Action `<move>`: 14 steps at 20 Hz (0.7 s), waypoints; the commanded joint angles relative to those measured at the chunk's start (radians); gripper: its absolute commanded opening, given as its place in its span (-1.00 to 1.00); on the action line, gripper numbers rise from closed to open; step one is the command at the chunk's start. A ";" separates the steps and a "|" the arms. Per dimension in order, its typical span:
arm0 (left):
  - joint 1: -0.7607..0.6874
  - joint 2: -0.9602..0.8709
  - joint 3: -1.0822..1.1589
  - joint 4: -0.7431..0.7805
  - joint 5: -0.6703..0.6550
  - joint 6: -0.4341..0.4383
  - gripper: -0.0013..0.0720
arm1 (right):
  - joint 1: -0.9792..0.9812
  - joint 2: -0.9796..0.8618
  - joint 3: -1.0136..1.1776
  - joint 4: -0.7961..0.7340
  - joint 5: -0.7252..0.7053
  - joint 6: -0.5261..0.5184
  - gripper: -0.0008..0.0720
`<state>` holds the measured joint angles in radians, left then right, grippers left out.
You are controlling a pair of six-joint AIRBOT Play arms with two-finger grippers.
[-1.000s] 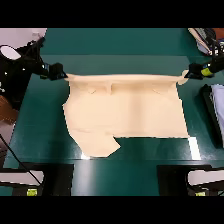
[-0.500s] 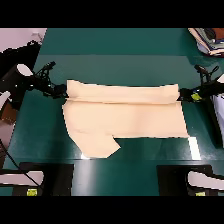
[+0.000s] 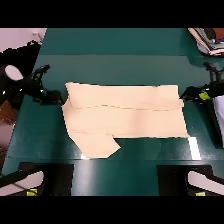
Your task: Fold the shirts.
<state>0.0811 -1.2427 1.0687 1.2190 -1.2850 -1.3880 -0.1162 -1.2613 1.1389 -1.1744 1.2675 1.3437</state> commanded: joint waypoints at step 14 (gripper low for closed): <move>-0.218 0.374 -0.715 -0.314 0.238 -0.134 0.21 | -0.021 0.264 -0.143 0.082 -0.072 0.000 0.17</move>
<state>-0.0498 -0.8745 0.3882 0.9344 -1.1625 -1.4834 -0.1364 -1.0039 0.9989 -1.1271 1.2045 1.3430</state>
